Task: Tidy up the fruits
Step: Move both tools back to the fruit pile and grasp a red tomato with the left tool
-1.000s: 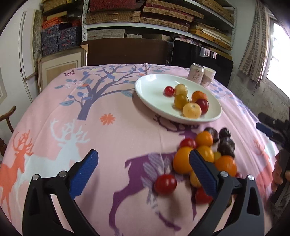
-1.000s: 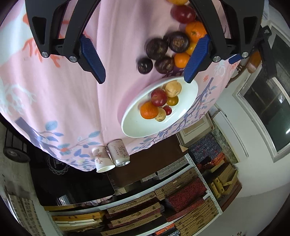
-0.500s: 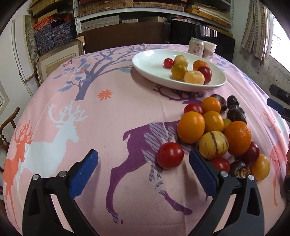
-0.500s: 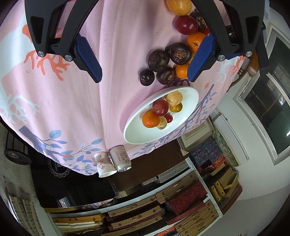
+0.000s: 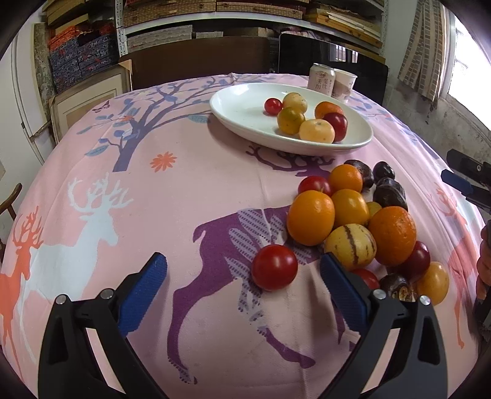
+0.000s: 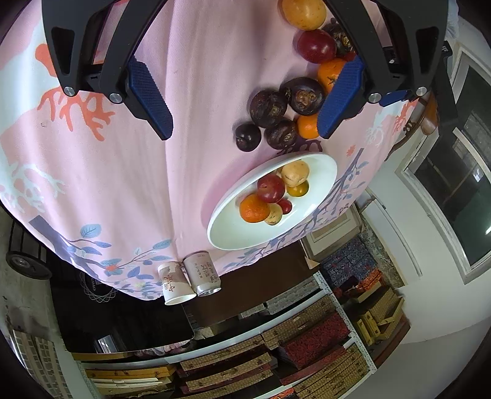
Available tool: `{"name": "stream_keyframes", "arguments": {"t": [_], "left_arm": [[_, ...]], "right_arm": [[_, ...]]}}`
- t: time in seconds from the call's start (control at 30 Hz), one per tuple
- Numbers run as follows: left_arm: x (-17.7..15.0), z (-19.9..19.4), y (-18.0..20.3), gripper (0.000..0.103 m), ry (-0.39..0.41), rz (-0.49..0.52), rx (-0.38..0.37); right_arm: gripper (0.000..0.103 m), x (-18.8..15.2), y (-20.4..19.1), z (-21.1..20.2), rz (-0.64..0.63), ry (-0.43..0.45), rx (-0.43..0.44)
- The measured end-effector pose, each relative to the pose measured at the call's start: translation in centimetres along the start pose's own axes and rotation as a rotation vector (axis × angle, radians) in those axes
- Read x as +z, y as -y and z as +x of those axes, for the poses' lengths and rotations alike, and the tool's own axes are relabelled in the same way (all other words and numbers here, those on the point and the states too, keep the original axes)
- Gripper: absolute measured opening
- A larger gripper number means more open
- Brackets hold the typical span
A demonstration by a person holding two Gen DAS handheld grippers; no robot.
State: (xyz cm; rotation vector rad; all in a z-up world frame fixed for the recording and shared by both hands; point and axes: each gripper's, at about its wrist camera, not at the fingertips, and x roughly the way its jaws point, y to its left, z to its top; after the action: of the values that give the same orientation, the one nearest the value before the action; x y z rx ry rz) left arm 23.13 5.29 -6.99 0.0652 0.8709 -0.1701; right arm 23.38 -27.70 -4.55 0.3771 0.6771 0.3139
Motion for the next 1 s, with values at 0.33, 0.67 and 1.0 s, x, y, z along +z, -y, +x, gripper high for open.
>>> {"name": "stream_keyframes", "arguments": {"t": [0.33, 0.67, 1.0], "left_arm": [[0.0, 0.7, 0.5, 0.068, -0.029, 0.022, -0.041], [0.1, 0.8, 1.4, 0.045, -0.022, 0.056, -0.076], [0.2, 1.2, 2.2, 0.037, -0.037, 0.086, -0.069]], "right_arm": [[0.096, -5.0, -4.8, -2.0, -0.256, -0.111, 0.025], [0.092, -7.3, -5.2, -3.1, -0.265, -0.225, 0.120], [0.054, -9.0, -7.6, -1.1, -0.390, -0.333, -0.016]]}}
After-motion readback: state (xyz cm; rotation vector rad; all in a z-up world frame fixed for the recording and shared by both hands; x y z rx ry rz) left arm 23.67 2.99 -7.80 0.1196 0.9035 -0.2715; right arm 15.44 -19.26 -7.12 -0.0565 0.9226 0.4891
